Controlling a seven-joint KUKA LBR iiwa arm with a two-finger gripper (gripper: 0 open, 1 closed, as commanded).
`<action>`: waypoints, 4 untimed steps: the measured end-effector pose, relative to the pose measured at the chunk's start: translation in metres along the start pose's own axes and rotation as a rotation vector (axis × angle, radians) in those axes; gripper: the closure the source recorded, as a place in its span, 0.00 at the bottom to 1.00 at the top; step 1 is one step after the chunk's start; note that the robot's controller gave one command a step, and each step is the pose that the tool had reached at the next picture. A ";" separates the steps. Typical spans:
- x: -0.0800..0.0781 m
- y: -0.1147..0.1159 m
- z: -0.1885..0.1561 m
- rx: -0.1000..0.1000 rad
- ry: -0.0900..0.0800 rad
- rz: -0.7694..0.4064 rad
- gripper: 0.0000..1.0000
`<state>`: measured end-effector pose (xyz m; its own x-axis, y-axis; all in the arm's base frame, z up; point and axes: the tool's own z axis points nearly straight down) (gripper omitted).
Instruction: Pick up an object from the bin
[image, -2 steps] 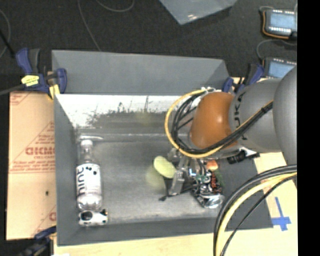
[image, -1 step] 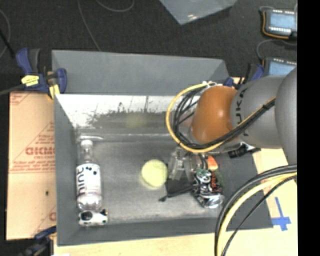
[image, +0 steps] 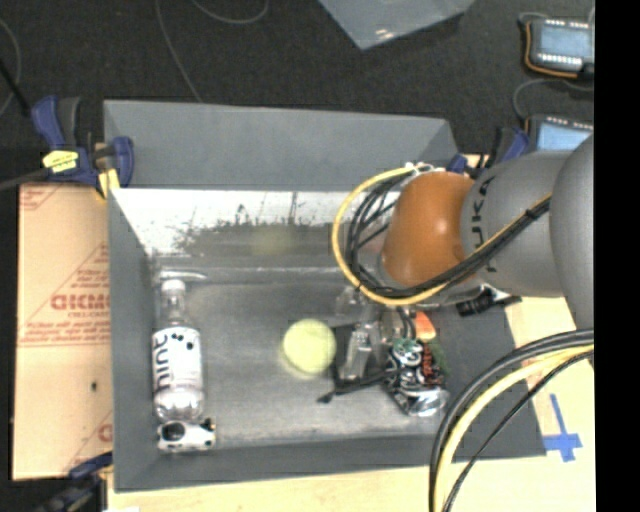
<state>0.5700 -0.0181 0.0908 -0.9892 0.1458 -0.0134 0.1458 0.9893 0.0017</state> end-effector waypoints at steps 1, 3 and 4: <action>0.000 0.000 0.000 0.000 0.000 0.000 0.00; 0.013 -0.008 0.017 -0.001 -0.002 0.110 0.00; 0.013 -0.015 0.018 -0.002 -0.003 0.213 0.00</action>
Offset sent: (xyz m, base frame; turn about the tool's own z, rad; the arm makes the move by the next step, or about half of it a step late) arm -0.0127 -0.0088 -0.0192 0.1313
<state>0.5555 -0.0307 0.0723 -0.9360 0.3518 -0.0151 0.3517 0.9361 0.0065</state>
